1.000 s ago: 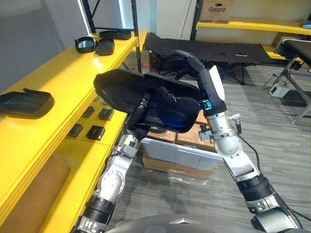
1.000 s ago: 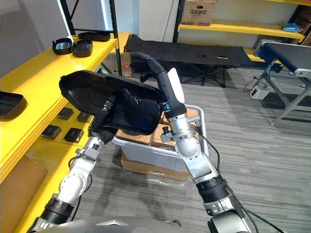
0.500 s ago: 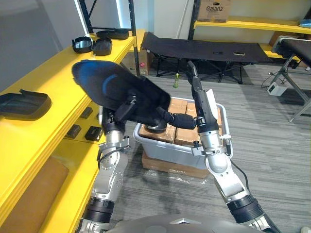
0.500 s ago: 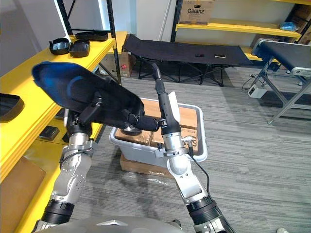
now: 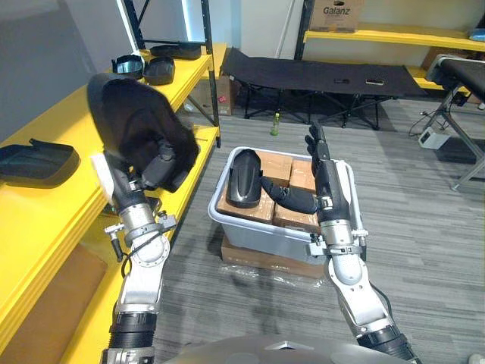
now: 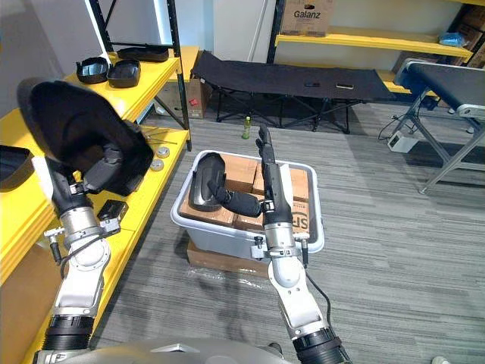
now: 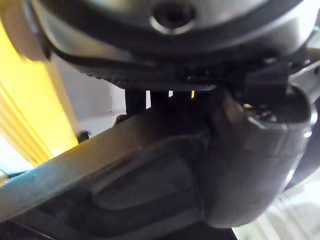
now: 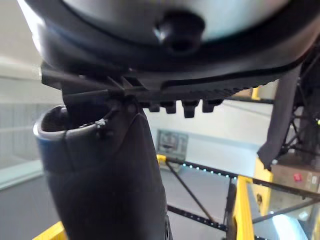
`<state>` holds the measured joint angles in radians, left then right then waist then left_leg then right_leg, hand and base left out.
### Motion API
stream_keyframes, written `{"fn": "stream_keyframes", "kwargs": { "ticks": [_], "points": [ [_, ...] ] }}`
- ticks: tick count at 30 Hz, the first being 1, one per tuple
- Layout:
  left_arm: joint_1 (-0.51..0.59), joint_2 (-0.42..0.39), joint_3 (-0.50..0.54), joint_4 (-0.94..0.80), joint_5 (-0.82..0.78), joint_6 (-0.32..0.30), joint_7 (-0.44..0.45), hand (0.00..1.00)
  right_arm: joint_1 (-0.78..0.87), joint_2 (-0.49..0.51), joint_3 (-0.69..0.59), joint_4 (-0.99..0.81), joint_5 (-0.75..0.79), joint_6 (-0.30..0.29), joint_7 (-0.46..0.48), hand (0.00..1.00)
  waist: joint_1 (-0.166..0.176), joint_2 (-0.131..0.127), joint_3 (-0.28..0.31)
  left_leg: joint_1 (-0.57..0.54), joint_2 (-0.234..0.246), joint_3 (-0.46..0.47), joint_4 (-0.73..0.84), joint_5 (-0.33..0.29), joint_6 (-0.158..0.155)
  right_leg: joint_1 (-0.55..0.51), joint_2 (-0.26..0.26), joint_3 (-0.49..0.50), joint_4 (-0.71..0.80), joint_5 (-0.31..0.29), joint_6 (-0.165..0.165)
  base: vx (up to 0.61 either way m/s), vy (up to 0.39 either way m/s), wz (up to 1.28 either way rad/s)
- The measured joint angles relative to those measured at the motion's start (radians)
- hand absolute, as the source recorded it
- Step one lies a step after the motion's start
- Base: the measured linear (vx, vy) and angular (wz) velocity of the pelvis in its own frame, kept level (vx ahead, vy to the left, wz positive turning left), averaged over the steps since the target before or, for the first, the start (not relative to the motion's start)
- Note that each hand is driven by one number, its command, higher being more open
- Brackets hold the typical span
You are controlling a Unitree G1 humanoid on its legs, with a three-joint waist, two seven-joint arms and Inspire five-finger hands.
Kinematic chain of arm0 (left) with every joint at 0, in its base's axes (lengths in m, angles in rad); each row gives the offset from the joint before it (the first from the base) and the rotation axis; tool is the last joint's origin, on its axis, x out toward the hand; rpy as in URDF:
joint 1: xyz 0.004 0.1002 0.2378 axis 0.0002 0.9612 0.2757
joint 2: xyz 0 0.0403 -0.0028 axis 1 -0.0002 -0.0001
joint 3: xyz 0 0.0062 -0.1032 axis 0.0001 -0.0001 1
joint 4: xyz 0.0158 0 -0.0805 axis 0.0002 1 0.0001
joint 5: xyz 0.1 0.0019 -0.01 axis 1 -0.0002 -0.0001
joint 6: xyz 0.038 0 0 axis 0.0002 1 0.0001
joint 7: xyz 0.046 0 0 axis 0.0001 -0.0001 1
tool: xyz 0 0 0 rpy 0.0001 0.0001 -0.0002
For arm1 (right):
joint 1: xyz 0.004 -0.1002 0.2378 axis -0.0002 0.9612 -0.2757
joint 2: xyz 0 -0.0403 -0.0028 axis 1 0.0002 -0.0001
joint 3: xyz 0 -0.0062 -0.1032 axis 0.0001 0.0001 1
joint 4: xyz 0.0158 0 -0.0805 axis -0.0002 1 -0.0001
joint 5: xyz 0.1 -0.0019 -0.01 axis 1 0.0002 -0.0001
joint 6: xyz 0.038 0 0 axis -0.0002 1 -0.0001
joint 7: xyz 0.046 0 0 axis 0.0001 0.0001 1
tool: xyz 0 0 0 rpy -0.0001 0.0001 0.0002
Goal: Walk over and take three plastic housings, then place them on the shelf
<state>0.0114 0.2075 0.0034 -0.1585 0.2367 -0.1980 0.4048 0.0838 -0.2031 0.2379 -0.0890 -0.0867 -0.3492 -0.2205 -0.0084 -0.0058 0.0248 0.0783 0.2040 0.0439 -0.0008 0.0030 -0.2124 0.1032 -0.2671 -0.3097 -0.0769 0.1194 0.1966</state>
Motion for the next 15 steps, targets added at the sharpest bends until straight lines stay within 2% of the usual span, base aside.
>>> {"fn": "stream_keyframes", "kwargs": {
  "ticks": [4, 8, 11, 15],
  "points": [
    [-0.002, 0.145, -0.155, -0.118, -0.086, -0.081, -0.288, 0.00, -0.002, -0.039, -0.002, 0.001, 0.035, 0.000, 0.067, 1.00, -0.007, 0.023, 0.000, -0.001, -0.002, 0.001, 0.000, -0.002, 0.002, -0.001, -0.002, -0.001, 0.000, 0.000, 0.000, 0.00, 0.000, 0.00],
    [-0.004, 0.188, -0.201, -0.169, -0.158, -0.132, -0.466, 0.00, -0.009, -0.092, -0.006, 0.001, 0.064, 0.002, 0.098, 1.00, -0.027, 0.050, -0.001, -0.001, -0.002, 0.002, 0.000, -0.003, 0.003, -0.002, -0.001, -0.001, 0.000, 0.000, 0.000, 0.00, 0.000, 0.00],
    [-0.005, 0.209, -0.191, -0.171, -0.212, -0.129, -0.525, 0.00, -0.009, -0.134, -0.009, 0.001, 0.064, 0.009, 0.128, 1.00, -0.024, 0.064, 0.000, -0.001, -0.001, 0.002, 0.002, -0.004, 0.004, -0.001, -0.001, -0.001, 0.000, 0.000, 0.000, 0.00, 0.000, 0.00],
    [-0.005, 0.279, -0.177, -0.174, -0.282, -0.129, -0.563, 0.00, -0.011, -0.156, 0.018, 0.001, 0.070, 0.020, 0.173, 1.00, -0.017, 0.066, 0.001, -0.003, -0.002, 0.000, 0.004, -0.007, 0.005, -0.001, -0.001, -0.004, 0.000, -0.001, 0.000, 0.00, 0.000, 0.00]
  ]
}}
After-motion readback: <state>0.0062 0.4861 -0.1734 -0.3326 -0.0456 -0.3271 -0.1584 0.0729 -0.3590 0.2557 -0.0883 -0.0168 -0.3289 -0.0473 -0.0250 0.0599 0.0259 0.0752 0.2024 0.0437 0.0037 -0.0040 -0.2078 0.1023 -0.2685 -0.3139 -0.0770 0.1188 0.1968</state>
